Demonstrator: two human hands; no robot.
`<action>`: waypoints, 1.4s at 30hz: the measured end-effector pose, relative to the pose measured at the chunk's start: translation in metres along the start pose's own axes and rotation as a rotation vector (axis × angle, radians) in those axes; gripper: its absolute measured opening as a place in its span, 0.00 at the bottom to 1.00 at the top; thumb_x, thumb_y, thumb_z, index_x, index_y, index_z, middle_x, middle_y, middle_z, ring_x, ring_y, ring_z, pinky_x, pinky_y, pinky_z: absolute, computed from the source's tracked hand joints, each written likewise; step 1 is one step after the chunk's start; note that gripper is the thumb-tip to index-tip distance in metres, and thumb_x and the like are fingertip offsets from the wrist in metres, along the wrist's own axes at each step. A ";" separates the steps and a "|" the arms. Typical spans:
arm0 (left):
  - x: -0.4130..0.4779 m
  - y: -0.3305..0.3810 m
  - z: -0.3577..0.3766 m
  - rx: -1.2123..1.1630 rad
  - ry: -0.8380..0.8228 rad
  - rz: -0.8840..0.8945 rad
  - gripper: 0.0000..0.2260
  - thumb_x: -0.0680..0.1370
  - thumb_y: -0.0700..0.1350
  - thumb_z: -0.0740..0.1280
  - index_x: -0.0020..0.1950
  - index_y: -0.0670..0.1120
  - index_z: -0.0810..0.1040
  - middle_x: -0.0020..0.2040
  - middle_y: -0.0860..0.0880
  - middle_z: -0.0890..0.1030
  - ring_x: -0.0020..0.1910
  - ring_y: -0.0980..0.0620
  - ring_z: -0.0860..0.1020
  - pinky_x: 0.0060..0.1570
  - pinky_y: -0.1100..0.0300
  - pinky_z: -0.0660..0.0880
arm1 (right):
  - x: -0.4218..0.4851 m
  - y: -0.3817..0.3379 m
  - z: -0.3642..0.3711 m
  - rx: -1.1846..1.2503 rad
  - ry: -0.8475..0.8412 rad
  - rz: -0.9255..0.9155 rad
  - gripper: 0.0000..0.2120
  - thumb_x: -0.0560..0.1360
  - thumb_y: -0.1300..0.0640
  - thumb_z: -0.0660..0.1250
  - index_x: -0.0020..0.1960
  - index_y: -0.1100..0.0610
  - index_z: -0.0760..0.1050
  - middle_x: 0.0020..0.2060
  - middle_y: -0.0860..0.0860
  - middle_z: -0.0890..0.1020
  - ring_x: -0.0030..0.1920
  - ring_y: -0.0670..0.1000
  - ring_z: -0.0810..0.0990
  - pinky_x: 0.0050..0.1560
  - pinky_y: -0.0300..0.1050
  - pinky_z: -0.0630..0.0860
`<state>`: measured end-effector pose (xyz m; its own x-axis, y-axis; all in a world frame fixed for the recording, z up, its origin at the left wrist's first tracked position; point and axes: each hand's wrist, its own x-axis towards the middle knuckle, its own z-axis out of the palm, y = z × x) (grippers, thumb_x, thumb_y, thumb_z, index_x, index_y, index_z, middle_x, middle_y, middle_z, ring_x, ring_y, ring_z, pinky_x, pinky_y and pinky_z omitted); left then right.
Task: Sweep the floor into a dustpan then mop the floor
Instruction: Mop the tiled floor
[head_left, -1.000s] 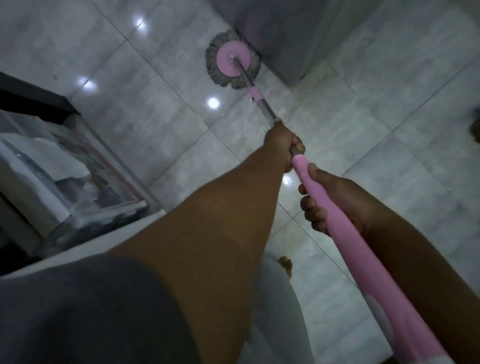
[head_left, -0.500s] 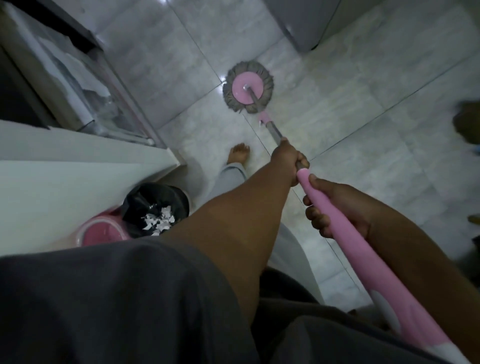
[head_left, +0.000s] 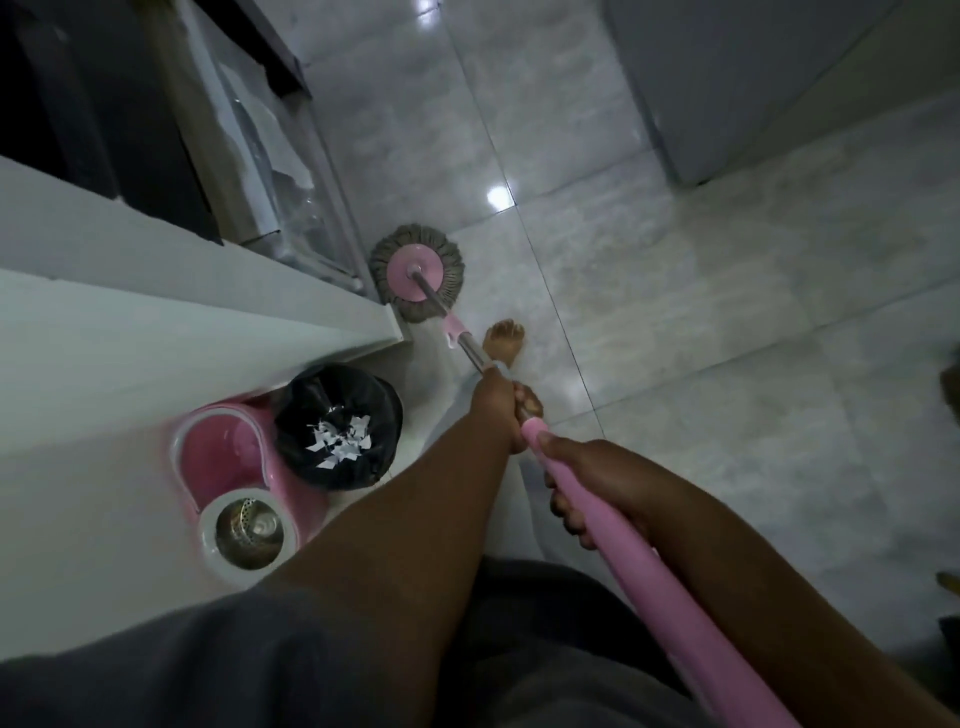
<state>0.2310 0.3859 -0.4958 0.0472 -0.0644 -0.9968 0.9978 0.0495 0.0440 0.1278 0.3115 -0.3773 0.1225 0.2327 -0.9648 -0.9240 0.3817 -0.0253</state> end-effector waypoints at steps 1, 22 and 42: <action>0.003 0.008 0.009 -0.003 -0.016 0.024 0.18 0.83 0.55 0.59 0.35 0.49 0.66 0.22 0.53 0.64 0.16 0.59 0.62 0.17 0.73 0.59 | 0.003 -0.010 -0.006 -0.006 0.027 -0.028 0.28 0.72 0.33 0.65 0.42 0.59 0.75 0.27 0.53 0.76 0.23 0.50 0.73 0.25 0.37 0.70; 0.169 0.390 0.186 -0.017 0.007 0.328 0.20 0.84 0.50 0.54 0.32 0.48 0.63 0.19 0.53 0.64 0.15 0.55 0.64 0.23 0.68 0.61 | 0.162 -0.409 -0.055 -0.060 -0.066 -0.428 0.21 0.81 0.41 0.58 0.41 0.56 0.73 0.30 0.49 0.68 0.26 0.44 0.66 0.24 0.34 0.65; 0.069 0.014 0.145 0.274 -0.066 0.122 0.28 0.84 0.60 0.51 0.29 0.45 0.63 0.17 0.49 0.63 0.13 0.53 0.62 0.18 0.72 0.59 | 0.025 -0.033 -0.112 0.171 0.069 -0.222 0.30 0.70 0.33 0.65 0.49 0.61 0.77 0.30 0.55 0.77 0.25 0.52 0.74 0.27 0.42 0.71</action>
<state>0.2549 0.2380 -0.5542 0.1614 -0.1396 -0.9770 0.9594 -0.2096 0.1885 0.1204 0.2047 -0.4300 0.2851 0.0675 -0.9561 -0.8017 0.5636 -0.1993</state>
